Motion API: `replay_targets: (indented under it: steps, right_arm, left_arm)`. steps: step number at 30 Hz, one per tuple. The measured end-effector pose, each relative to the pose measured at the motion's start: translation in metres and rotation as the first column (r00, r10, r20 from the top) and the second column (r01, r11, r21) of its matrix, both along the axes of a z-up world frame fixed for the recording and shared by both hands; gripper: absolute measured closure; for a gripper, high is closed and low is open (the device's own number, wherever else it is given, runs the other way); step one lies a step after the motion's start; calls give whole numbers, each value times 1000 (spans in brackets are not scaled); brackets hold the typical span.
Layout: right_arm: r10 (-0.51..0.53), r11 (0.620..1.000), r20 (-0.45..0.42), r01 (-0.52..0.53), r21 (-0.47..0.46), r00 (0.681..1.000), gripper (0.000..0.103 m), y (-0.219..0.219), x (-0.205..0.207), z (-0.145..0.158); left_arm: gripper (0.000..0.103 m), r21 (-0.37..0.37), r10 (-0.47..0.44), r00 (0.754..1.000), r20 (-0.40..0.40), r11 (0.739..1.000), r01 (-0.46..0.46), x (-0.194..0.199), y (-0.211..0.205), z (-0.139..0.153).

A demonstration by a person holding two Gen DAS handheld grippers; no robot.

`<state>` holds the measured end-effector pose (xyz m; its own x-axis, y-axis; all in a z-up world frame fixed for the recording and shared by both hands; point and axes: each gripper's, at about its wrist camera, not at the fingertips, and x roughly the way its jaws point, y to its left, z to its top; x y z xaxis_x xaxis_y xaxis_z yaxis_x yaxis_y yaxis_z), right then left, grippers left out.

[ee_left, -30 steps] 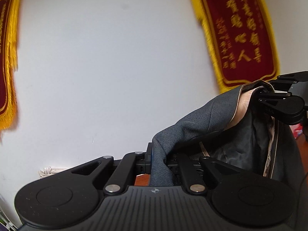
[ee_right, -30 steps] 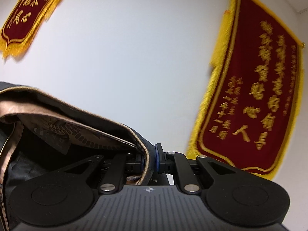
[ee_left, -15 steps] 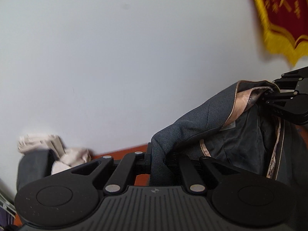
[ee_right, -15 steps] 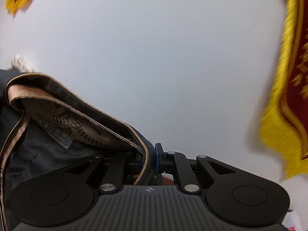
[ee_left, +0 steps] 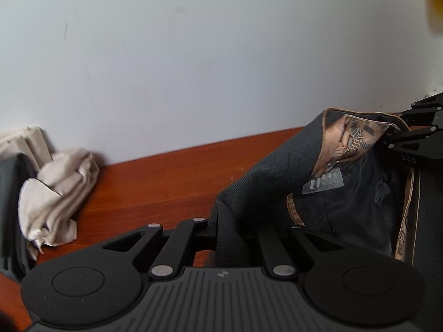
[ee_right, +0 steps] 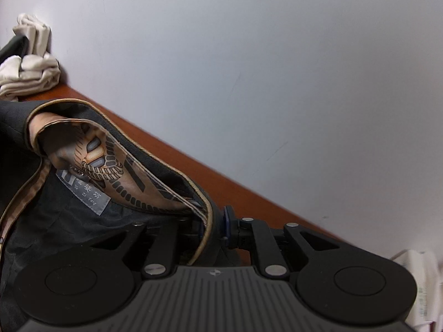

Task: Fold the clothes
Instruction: 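Hold the jacket up by both shoulders with both grippers, letting it hang, then lower the jacket onto the table and open both grippers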

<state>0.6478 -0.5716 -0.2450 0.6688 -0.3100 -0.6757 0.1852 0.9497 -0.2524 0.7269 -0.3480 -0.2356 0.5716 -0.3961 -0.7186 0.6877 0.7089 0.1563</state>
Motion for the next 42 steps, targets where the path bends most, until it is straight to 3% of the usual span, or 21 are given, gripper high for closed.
replay_targets:
  steps: [2, 6, 9, 13, 17, 24, 34, 42]
  right_arm:
    - [2, 1000, -3, -2, 23, 1000, 62, 0, 4, 0]
    - [10, 997, 15, -11, 73, 1000, 52, -3, 9, 8]
    - [10, 989, 60, -19, 148, 998, 38, -18, 9, 24]
    - [-37, 973, 148, 2, 229, 988, 38, -22, -3, 59]
    - [-47, 980, 139, 19, 196, 989, 38, -19, -10, 74]
    - [-65, 987, 86, 52, 151, 994, 38, -12, -45, 73]
    - [-123, 979, -14, 124, 160, 992, 33, 2, -131, 49]
    - [-196, 960, -42, 200, 198, 980, 23, 13, -189, 40]
  left_arm:
    - [93, -2, -6, 1000, -19, 1000, 6, 7, -2, -7]
    - [86, -19, -23, 999, -34, 1000, 22, 10, -4, -8]
    - [64, -25, -26, 1000, -8, 999, 25, 14, -2, -3]
    - [59, -62, -21, 1000, 2, 998, 21, 13, 5, 11]
    - [50, -106, 6, 997, 74, 994, 2, 7, 15, 37]
    - [47, -98, -1, 999, 47, 995, 6, -16, 32, 64]
    - [39, -45, -16, 999, -42, 999, 14, -75, 64, 42]
    - [32, -10, -26, 995, -92, 1000, 25, -111, 80, 24]
